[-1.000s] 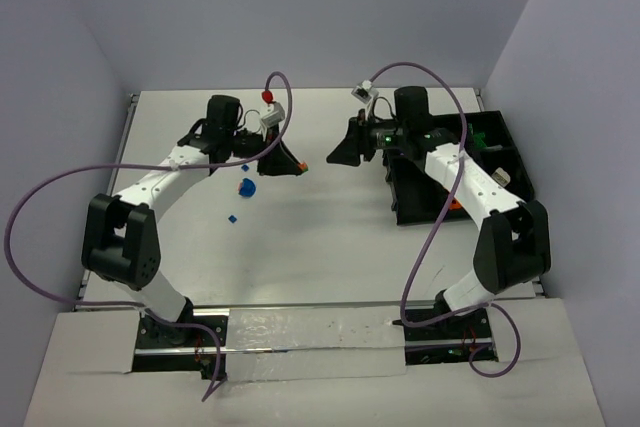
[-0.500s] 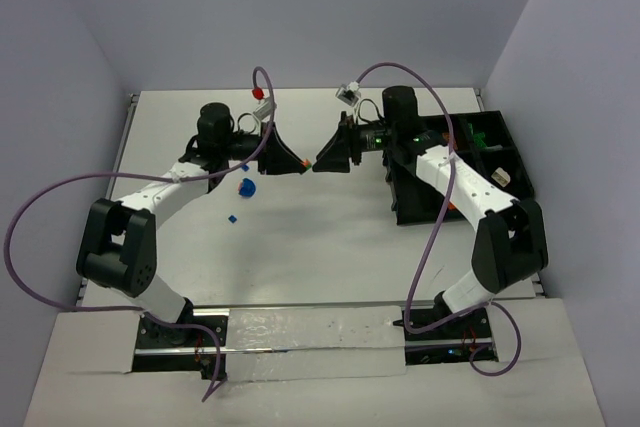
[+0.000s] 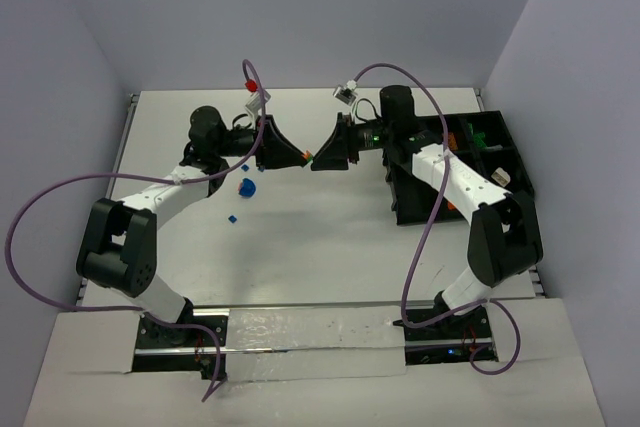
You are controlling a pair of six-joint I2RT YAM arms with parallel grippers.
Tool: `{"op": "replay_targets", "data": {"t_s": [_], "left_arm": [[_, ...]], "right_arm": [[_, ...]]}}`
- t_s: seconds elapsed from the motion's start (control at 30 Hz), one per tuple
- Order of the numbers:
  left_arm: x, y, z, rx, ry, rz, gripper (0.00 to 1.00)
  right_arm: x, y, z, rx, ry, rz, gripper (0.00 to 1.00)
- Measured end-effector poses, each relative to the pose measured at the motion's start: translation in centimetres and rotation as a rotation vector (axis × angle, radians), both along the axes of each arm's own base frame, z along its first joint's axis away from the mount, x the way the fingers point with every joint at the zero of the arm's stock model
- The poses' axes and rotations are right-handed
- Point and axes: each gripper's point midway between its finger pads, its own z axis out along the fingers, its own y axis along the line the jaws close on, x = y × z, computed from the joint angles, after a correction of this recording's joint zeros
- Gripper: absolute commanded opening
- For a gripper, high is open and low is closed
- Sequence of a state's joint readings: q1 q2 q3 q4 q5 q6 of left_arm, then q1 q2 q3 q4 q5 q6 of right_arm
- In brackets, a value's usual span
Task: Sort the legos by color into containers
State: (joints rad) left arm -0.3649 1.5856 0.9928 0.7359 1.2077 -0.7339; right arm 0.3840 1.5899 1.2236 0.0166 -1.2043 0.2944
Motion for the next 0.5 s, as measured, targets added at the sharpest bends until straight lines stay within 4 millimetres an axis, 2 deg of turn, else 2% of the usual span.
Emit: {"op": "replay_targets", "data": {"t_s": [0.27, 0.5], "left_arm": [[-0.3, 0.0, -0.2, -0.003, 0.005, -0.004, 0.0], [-0.4, -0.2, -0.2, -0.003, 0.005, -0.01, 0.0]], "right_arm": [[0.0, 0.2, 1.2, 0.039, -0.01, 0.016, 0.56], [0.0, 0.2, 1.2, 0.039, -0.016, 0.019, 0.47]]}}
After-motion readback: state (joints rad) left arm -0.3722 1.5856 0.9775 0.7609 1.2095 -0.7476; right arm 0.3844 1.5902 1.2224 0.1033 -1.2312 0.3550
